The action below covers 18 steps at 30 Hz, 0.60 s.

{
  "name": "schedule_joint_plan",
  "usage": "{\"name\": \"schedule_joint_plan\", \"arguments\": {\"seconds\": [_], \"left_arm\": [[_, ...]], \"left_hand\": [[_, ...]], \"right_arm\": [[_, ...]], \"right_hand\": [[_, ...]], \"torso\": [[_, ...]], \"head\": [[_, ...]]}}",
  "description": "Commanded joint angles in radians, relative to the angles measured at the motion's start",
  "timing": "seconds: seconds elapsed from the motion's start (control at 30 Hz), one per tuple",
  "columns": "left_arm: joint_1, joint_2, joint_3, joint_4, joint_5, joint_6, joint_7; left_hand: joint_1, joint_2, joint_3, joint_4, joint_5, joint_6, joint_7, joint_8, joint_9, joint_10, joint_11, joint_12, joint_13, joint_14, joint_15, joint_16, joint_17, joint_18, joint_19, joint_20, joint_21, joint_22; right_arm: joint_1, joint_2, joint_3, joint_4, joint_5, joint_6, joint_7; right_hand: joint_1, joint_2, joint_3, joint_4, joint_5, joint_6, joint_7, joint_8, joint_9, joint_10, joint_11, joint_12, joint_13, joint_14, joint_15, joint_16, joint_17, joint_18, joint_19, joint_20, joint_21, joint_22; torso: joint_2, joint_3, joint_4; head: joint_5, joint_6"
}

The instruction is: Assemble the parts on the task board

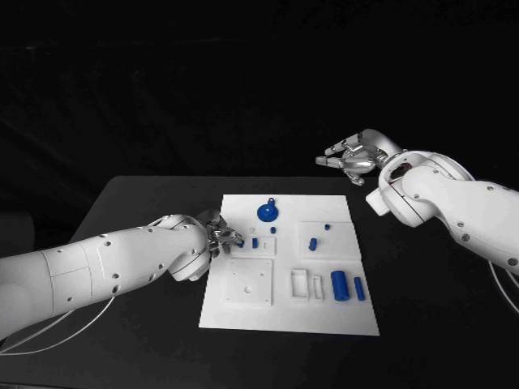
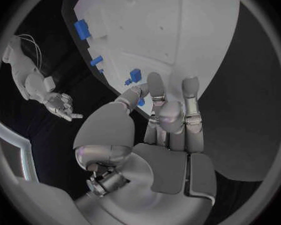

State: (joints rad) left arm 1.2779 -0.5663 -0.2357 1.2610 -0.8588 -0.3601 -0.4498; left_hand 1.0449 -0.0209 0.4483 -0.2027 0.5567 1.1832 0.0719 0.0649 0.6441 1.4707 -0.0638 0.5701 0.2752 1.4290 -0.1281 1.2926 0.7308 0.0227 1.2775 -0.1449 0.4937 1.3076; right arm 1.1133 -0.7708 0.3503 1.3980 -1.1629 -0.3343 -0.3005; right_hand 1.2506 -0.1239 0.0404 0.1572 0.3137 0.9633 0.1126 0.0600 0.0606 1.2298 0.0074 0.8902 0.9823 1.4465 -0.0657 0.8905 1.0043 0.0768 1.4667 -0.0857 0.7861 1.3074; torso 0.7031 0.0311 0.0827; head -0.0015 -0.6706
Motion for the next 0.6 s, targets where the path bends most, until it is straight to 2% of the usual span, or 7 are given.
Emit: {"name": "schedule_joint_plan", "arguments": {"seconds": [0.03,0.6], "left_arm": [[-0.007,0.001,-0.004,0.004,-0.003,0.043,-0.014],[-0.008,-0.003,-0.004,0.006,-0.004,0.063,-0.027]], "left_hand": [[0.009,0.003,-0.001,-0.007,0.005,0.175,-0.098,0.003,0.063,0.045,-0.013,0.005,0.002,0.0,-0.006,0.003,0.001,0.014,-0.003,0.004,0.004,0.02],[0.009,0.003,-0.001,-0.007,0.005,0.175,-0.098,0.003,0.063,0.045,-0.013,0.005,0.002,0.0,-0.006,0.003,0.001,0.014,-0.003,0.004,0.004,0.02]], "right_arm": [[-0.001,0.001,0.0,0.0,-0.001,0.011,0.006],[-0.002,-0.001,0.0,0.0,-0.001,0.012,0.006]], "right_hand": [[-0.006,0.007,-0.003,0.001,0.007,0.01,0.0,0.001,0.002,0.003,-0.006,0.004,0.002,0.006,-0.005,0.007,0.001,0.014,0.024,-0.003,0.003,0.095],[-0.006,0.007,-0.003,0.001,0.007,0.01,0.0,0.001,0.002,0.003,-0.006,0.004,0.002,0.006,-0.005,0.007,0.001,0.014,0.024,-0.003,0.003,0.095]], "torso": [[0.0,0.0001,-0.0005],[0.001,0.0011,-0.0018]], "head": [[0.002,0.0],[0.005,0.0]]}}
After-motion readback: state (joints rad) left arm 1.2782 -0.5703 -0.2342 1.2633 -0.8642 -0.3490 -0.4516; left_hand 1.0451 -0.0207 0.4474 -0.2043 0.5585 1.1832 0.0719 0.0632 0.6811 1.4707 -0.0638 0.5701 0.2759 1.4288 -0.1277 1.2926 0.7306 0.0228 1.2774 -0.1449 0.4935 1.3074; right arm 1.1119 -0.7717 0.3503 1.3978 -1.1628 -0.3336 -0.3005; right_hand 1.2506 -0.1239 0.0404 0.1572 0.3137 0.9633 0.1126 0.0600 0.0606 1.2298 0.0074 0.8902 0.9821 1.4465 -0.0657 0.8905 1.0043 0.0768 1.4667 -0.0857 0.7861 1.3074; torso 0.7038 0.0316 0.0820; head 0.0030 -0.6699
